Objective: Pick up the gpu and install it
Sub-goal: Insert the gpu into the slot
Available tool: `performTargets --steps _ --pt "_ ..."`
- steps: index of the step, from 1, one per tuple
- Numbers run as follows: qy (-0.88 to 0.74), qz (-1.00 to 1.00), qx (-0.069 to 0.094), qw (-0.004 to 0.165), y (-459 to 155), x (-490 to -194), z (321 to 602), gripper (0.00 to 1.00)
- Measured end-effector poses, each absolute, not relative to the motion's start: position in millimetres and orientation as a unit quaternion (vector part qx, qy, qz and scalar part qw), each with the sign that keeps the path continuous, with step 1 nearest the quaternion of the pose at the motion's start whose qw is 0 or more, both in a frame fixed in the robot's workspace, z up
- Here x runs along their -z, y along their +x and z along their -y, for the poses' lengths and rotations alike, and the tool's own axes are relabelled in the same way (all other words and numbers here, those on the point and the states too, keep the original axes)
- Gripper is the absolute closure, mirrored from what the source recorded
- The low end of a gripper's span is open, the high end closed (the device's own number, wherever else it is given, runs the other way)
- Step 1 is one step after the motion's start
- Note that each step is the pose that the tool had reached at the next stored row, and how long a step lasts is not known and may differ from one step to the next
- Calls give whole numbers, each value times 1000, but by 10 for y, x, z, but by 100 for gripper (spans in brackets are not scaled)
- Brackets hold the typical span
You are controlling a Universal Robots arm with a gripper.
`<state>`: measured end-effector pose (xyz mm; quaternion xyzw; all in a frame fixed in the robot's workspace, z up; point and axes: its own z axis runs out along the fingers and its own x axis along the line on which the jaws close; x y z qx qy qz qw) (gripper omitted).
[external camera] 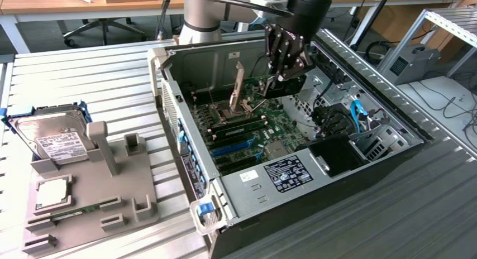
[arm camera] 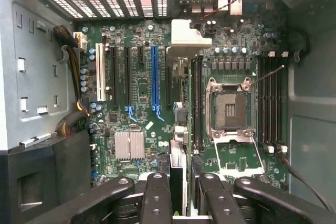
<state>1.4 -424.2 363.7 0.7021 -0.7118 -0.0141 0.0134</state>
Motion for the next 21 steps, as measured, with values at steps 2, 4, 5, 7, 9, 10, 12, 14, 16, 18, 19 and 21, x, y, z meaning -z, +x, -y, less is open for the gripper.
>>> performTargets --steps 2,4,5,7,9,10,12,14,16,18,19,21 --pt "706 708 14 14 14 -3637 4242 74" --pt "710 704 14 14 14 -3638 4242 74" --pt "712 701 14 14 14 -3637 4242 74" --pt "716 698 14 14 14 -3637 4242 74" --pt "721 693 14 14 14 -3637 4242 74" --pt "723 691 14 14 14 -3637 4243 74" --pt "727 686 14 14 14 -3638 4243 74" --pt "731 682 14 14 14 -3638 4242 74" --pt "738 674 14 13 14 -3637 4242 74" --pt "741 671 16 12 14 -3638 4243 74" --pt "743 669 17 10 14 -3638 4242 74" --pt "748 663 19 8 14 -3638 4242 74"
